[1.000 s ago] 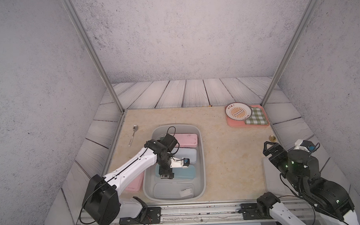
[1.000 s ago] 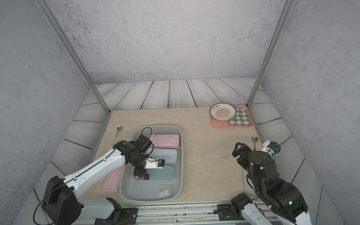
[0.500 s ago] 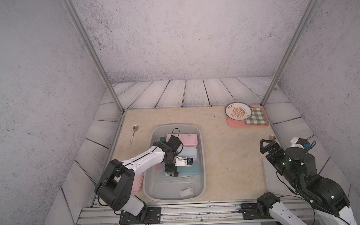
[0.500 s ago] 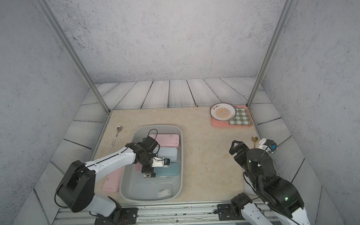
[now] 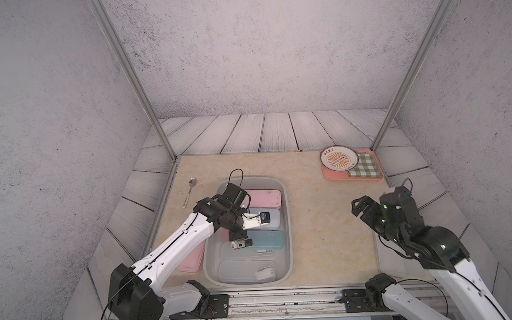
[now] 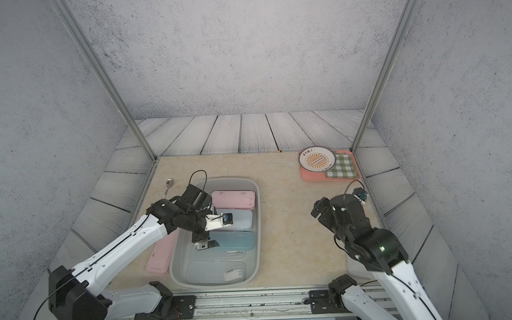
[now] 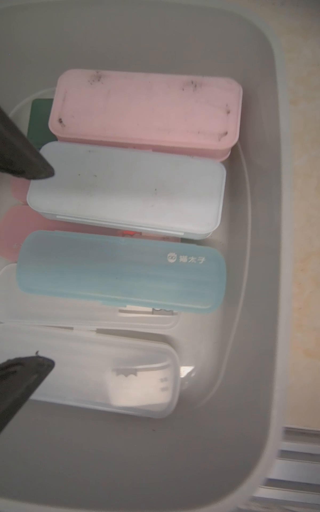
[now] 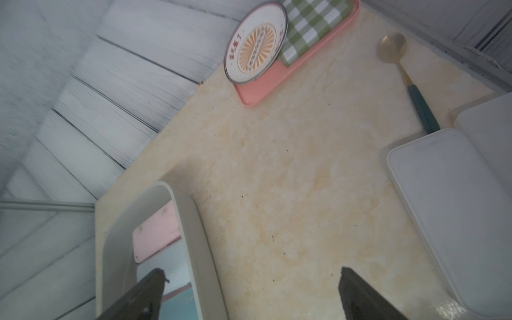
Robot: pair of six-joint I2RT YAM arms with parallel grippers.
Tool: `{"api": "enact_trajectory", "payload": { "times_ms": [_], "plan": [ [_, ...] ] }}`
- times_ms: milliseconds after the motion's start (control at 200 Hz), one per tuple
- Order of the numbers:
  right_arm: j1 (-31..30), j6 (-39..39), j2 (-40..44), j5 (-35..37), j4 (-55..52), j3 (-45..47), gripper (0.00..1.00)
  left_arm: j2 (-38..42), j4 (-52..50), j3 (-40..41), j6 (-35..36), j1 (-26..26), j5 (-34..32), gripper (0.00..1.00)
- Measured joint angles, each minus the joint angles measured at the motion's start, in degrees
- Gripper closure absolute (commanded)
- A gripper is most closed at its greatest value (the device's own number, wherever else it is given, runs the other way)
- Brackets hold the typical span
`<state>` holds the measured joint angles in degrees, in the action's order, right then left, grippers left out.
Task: Put the pencil case into the storage box
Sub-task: Place the pencil case at the storage box, then move the pencil case to the center of the board.
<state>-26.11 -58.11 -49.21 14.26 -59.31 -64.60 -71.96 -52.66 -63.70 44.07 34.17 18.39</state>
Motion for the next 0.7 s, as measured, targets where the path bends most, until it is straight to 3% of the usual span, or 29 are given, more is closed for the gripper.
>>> {"api": "enact_trajectory", "payload": {
  "times_ms": [135, 225, 375, 535, 701],
  "plan": [
    [1.68, 1.14, -18.14, -0.39, -1.62, -5.29, 0.01, -1.03, 2.51, -1.6, -14.21, -1.27, 1.9, 0.0],
    [7.74, -0.44, -24.9, 0.81, -3.69, -5.07, 0.01, -2.1, 4.59, -0.87, -22.23, -1.44, 2.01, 0.0],
    [26.01, -4.96, -27.12, 3.63, -7.61, -2.69, 0.01, -3.19, 8.15, 0.61, -31.1, -1.51, 1.99, 0.0],
    [46.23, -8.11, -27.06, 6.08, -9.11, 0.61, 0.01, -3.17, 8.68, 0.92, -33.64, -1.7, 1.77, 0.0],
    [56.87, -8.09, -27.06, 8.72, -7.48, 2.21, 0.01, -3.17, 7.3, 0.92, -33.57, -1.7, 1.44, 0.0]
  ]
}}
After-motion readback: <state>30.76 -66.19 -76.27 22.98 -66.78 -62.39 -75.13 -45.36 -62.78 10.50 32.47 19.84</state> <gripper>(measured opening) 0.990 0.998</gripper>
